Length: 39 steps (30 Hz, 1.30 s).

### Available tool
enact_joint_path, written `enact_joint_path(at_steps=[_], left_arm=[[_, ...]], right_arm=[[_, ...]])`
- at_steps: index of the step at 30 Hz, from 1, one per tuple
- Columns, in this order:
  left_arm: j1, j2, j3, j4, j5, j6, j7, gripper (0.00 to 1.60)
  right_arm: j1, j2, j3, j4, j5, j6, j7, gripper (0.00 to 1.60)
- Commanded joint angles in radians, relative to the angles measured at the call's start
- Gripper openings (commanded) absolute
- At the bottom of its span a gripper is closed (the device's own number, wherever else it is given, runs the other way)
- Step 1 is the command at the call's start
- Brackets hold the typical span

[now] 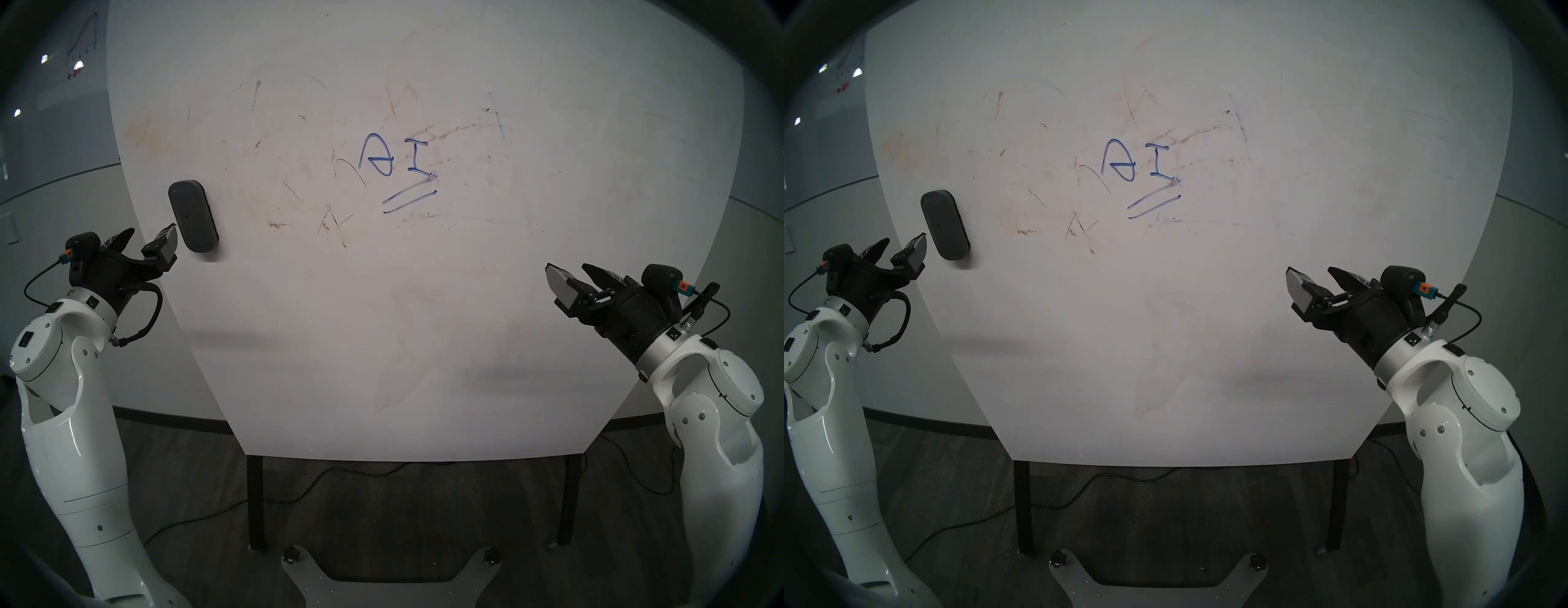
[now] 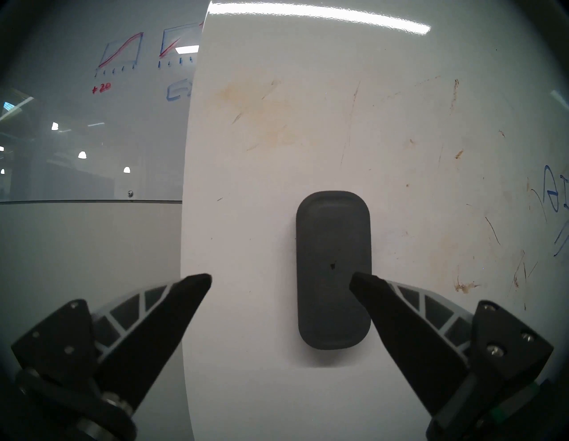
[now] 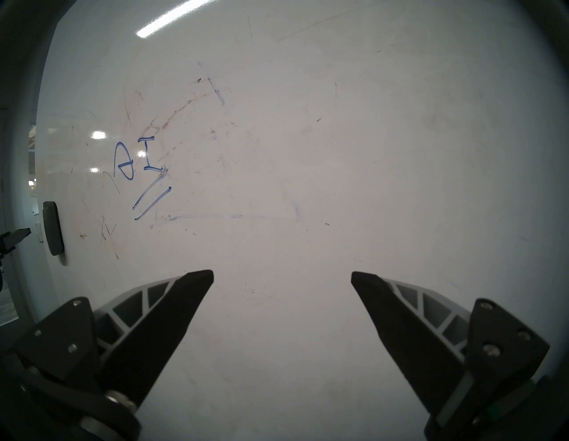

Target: Erase all marks on the whiteboard with the eraser

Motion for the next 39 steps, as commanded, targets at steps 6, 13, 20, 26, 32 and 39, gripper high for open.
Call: enact_joint_path(at_steps=[6, 13, 20, 26, 32, 39], left_arm=[[-0.048, 0.043, 0.017, 0.010, -0.011, -0.006, -0.036, 1.60], [-0.078, 0.052, 0.029, 0.036, -0.003, -0.004, -0.027, 1.60], [-0.105, 0.057, 0.045, 0.058, -0.006, 0.002, -0.020, 1.60], [-0.107, 0.054, 0.068, 0.061, -0.009, 0.010, -0.013, 1.60], [-0.093, 0.051, 0.082, 0.055, -0.011, 0.020, -0.010, 1.60], [-0.107, 0.054, 0.093, 0.070, -0.007, 0.021, 0.005, 1.60]], right_arm=[[0.007, 0.002, 0.001, -0.014, -0.001, -0.001, 0.000, 1.60], [0.007, 0.002, 0.001, -0.014, -0.002, 0.000, 0.000, 1.60], [0.007, 0.002, 0.001, -0.014, -0.002, 0.000, 0.000, 1.60], [0.007, 0.001, 0.001, -0.014, -0.002, 0.000, 0.000, 1.60], [0.007, 0.001, 0.001, -0.014, -0.003, 0.000, 0.000, 1.60], [0.007, 0.001, 0.001, -0.014, -0.003, 0.001, 0.001, 1.60]])
